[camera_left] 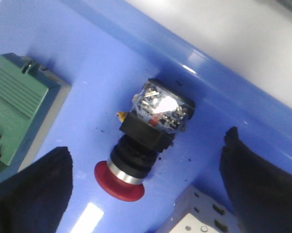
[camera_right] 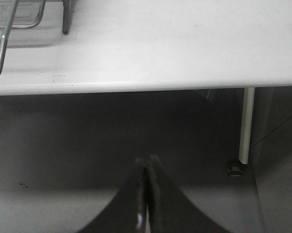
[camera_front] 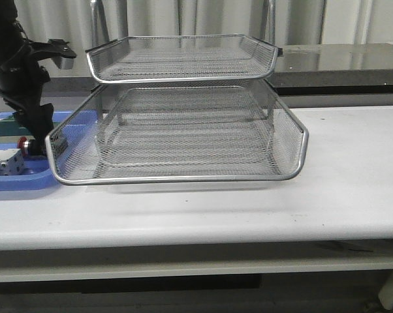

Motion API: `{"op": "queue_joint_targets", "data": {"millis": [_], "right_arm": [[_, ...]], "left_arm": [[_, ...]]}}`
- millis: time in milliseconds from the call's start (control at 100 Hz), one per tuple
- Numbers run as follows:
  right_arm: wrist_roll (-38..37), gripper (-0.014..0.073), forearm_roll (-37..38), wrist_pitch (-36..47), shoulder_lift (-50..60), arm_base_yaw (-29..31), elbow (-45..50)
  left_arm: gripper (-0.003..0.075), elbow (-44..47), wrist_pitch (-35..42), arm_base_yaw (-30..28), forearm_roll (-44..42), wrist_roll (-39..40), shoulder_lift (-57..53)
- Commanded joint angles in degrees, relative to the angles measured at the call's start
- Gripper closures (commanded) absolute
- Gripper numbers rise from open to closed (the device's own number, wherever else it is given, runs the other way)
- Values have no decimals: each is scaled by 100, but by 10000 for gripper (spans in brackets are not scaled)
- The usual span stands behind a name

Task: Place button on rack with both arms
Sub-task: 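Lower the left gripper onto the red push button in the blue tray, then close the left gripper on the red button and lift it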

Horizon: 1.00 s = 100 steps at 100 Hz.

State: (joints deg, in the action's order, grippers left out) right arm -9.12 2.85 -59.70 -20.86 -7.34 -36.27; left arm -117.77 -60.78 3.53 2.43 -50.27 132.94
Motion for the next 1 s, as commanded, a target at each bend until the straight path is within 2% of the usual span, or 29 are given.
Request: {"op": "queue_joint_targets", "data": {"millis": [0, 990], "right_arm": [[10, 660, 80, 317, -35, -3, -192], [10, 660, 80, 317, -35, -3, -192]], "left_arm": [[136, -179, 209, -9, -74, -131, -362], [137, -179, 563, -20, -89, -279, 116]]}}
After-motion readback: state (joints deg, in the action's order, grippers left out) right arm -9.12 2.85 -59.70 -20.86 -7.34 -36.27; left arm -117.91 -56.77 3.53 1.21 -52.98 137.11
